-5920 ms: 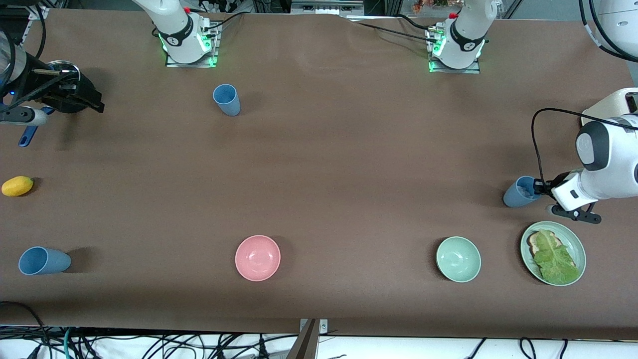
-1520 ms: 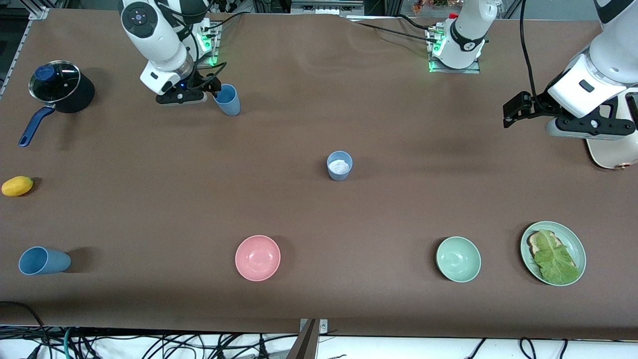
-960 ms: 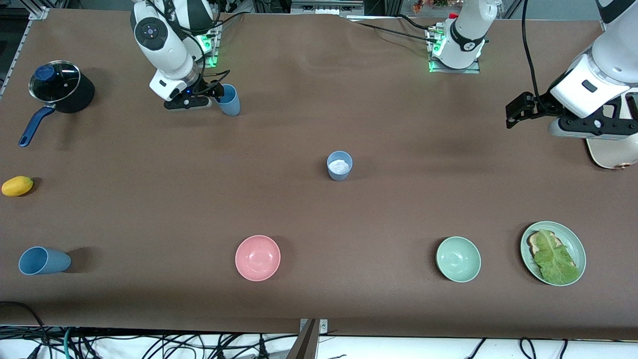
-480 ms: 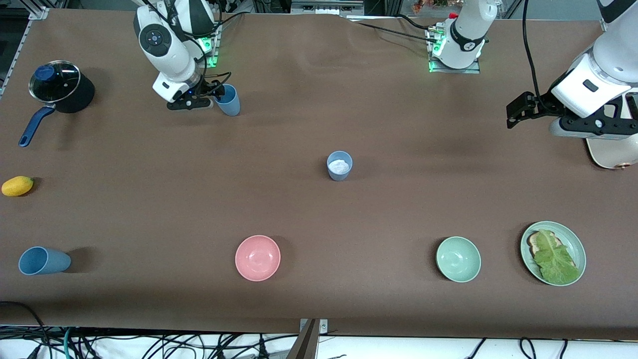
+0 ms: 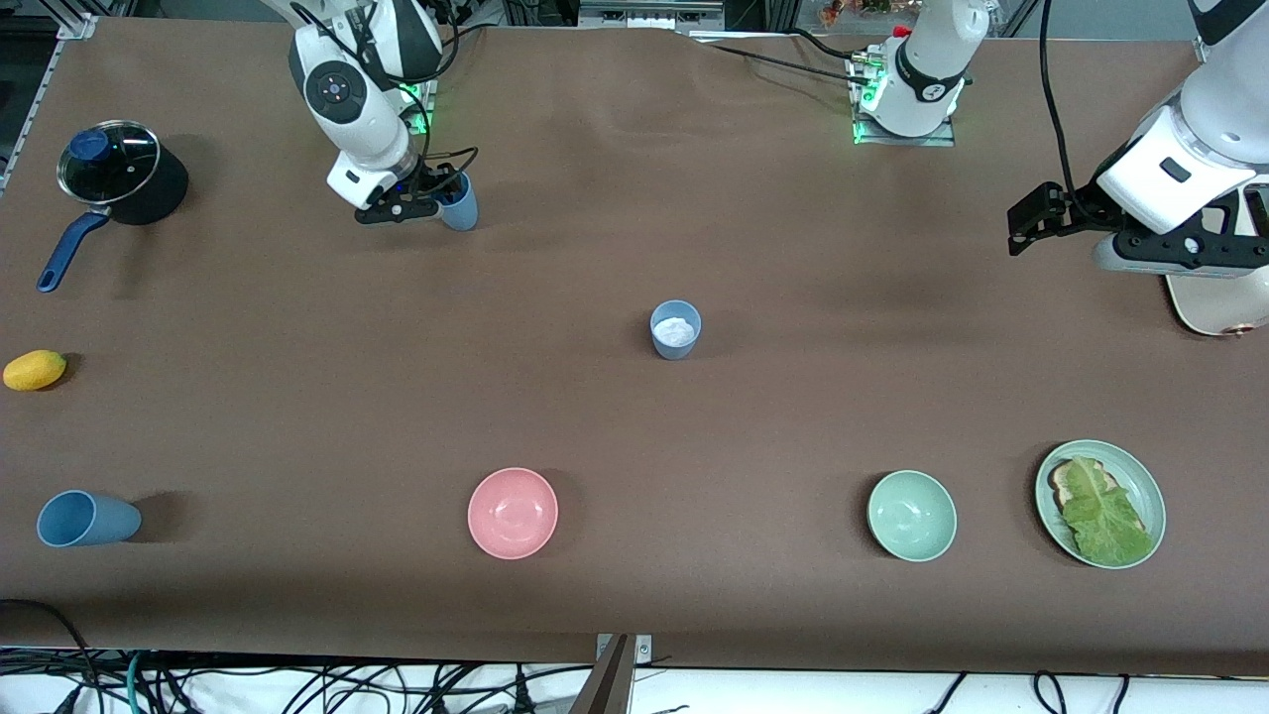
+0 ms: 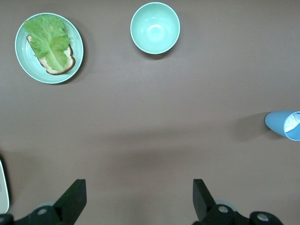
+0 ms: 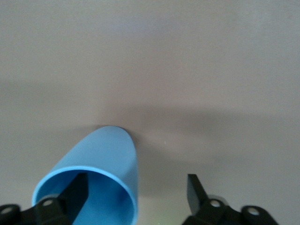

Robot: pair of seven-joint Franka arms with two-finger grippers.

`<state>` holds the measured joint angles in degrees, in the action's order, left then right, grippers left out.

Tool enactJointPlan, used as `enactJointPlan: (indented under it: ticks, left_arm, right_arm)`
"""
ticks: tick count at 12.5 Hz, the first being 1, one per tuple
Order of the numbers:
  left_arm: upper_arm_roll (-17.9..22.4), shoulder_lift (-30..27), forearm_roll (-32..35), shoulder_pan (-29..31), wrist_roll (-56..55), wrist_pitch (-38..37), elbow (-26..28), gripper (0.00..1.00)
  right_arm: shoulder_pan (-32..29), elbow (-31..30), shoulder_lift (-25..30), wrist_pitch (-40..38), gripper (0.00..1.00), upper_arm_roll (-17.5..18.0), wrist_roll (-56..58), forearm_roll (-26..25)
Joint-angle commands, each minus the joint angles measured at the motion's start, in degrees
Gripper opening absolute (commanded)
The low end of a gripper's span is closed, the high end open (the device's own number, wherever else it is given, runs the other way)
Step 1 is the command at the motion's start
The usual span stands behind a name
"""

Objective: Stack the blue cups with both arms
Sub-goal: 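Lift the blue cup with the right gripper toward the middle cup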

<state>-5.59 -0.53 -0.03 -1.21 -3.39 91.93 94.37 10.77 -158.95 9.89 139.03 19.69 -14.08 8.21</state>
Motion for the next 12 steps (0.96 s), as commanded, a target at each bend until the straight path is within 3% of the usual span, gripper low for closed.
enactJointPlan:
  ticks: [1,6,12]
  left_arm:
    - [0.3,-0.5,1.0,-0.4,1.0,-0.6,-0.5,1.0]
    - [0.3,-0.5,1.0,-0.4,1.0,-0.6,-0.5,1.0]
    - [0.3,-0.5,1.0,-0.4,1.0,-0.6,-0.5,1.0]
  right_arm:
    - [0.5,-1.5,-0.3,2.7,0.8,1.8,-2.4,1.1]
    - [0.4,-1.2,1.2,1.4,0.57,1.2,-1.9,1.1]
    - [0.4,-1.2,2.9,0.3,0.0,-1.1,-1.7,1.2]
